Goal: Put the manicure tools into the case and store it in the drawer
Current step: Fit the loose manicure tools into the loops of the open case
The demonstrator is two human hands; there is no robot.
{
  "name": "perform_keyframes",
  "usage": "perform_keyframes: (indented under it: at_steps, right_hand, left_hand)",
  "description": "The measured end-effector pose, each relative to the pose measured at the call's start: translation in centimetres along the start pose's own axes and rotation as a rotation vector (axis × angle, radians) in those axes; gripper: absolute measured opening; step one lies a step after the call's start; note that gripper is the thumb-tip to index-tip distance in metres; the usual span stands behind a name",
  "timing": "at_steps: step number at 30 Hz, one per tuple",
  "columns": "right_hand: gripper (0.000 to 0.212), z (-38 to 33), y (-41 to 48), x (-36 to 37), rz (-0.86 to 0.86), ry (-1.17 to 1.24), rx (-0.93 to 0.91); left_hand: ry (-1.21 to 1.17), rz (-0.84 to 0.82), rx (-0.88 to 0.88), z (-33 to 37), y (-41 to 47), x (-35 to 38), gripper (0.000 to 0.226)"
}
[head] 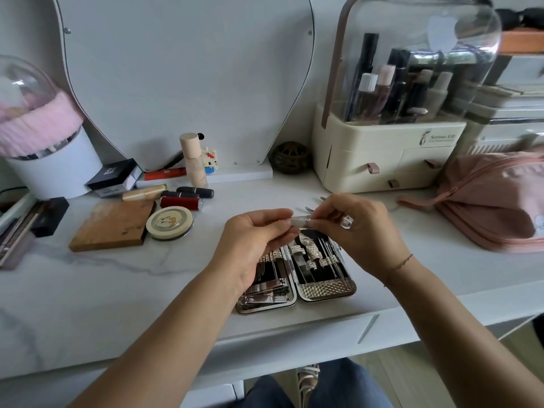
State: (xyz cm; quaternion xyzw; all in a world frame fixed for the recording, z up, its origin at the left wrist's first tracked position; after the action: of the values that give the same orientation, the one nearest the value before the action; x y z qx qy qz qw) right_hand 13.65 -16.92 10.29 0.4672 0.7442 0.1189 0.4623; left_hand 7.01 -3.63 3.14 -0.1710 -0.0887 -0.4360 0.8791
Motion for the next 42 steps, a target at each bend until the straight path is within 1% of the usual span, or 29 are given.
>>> perform_keyframes:
  at_steps: [2, 4, 6, 8, 10, 12, 13, 14, 16, 18, 19, 21, 23, 27, 32, 35, 38, 40, 42]
  right_hand:
    - [0.012, 0.8, 0.5, 0.3, -0.015, 0.011, 0.069]
    - [0.014, 2.1, 0.6, 0.4, 0.014, 0.166, 0.228]
    - [0.014, 3.3, 0.3, 0.5, 0.1, 0.388, 0.382]
    - [0.012, 4.3, -0.5, 0.7, 0.217, 0.557, 0.503]
    - [0.012, 5.1, -1.5, 1.2, 0.33, 0.632, 0.588]
    - [0.013, 5.8, -2.1, 1.7, 0.4, 0.645, 0.649]
    - [0.013, 6.1, -2.2, 1.8, 0.413, 0.638, 0.665]
    - [0.012, 6.4, -2.0, 1.7, 0.411, 0.613, 0.668]
    - [0.013, 7.3, -1.2, 1.2, 0.369, 0.505, 0.644]
    - [0.015, 8.5, -0.2, 0.5, 0.321, 0.373, 0.63]
    - [0.015, 9.2, 0.1, 0.3, 0.299, 0.319, 0.631]
    - [0.012, 10.3, 0.6, 0.1, 0.265, 0.22, 0.629]
    - [0.011, 10.8, 0.9, 0.1, 0.247, 0.149, 0.624]
    - [0.012, 11.3, 1.3, 1.1, 0.219, 0.17, 0.64]
    - [0.008, 10.9, 1.6, 3.2, 0.089, 0.291, 0.651]
    - [0.011, 10.2, 1.9, 4.3, 0.003, 0.267, 0.625]
    - [0.014, 9.9, 2.0, 4.5, -0.03, 0.161, 0.596]
    - [0.014, 9.2, 2.3, 4.1, -0.013, -0.029, 0.523]
    - [0.011, 7.9, 2.6, 3.8, 0.007, -0.241, 0.412]
  left_hand:
    - [0.061, -0.008, 0.071, 0.5, -0.3, 0.3, 0.018]
    - [0.062, -0.009, 0.112, 0.8, -0.3, 0.4, 0.018]
    - [0.026, -0.009, 0.118, 0.9, -0.2, 0.4, 0.017]
    - [-0.015, -0.005, 0.101, 0.6, 0.0, 0.4, 0.017]
    - [-0.04, -0.004, 0.09, 0.3, 0.0, 0.5, 0.017]
    - [-0.013, -0.001, 0.118, 0.2, 0.1, 0.5, 0.017]
    - [0.041, 0.001, 0.156, 0.4, 0.2, 0.4, 0.017]
    - [0.153, 0.009, 0.225, 0.7, 0.3, 0.2, 0.017]
    - [0.54, 0.04, 0.433, 1.9, 0.6, -0.1, 0.015]
    - [0.892, 0.032, 0.579, 2.5, 1.3, -0.2, 0.023]
    - [1.013, 0.008, 0.606, 2.3, 1.7, -0.1, 0.03]
    - [1.154, -0.034, 0.61, 1.4, 2.6, -0.2, 0.044]
    - [1.187, -0.06, 0.597, 0.7, 2.9, -0.2, 0.05]
    - [1.173, -0.043, 0.618, 0.5, 2.9, -0.3, 0.05]
    - [1.155, -0.056, 0.645, 0.6, 2.9, -0.3, 0.05]
    - [1.155, -0.053, 0.644, 0.5, 3.1, -0.4, 0.05]
    - [1.153, -0.05, 0.637, 0.4, 3.3, -0.5, 0.05]
    - [1.148, -0.047, 0.634, 0.3, 3.4, -0.6, 0.051]
    - [1.145, -0.044, 0.633, 0.3, 3.6, -0.6, 0.051]
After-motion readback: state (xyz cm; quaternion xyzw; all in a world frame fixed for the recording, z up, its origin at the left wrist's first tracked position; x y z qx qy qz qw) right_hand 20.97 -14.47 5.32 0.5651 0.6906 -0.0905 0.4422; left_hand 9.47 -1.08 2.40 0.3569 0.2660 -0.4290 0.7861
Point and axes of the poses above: each hand's wrist, its own y-axis towards the middle knuckle, its own x-axis out of the palm, z = x × y, the point moved 8 cm from there along y, towards the middle knuckle, and after that the axes turned 6 degrees about z, right-handed, at the moved point
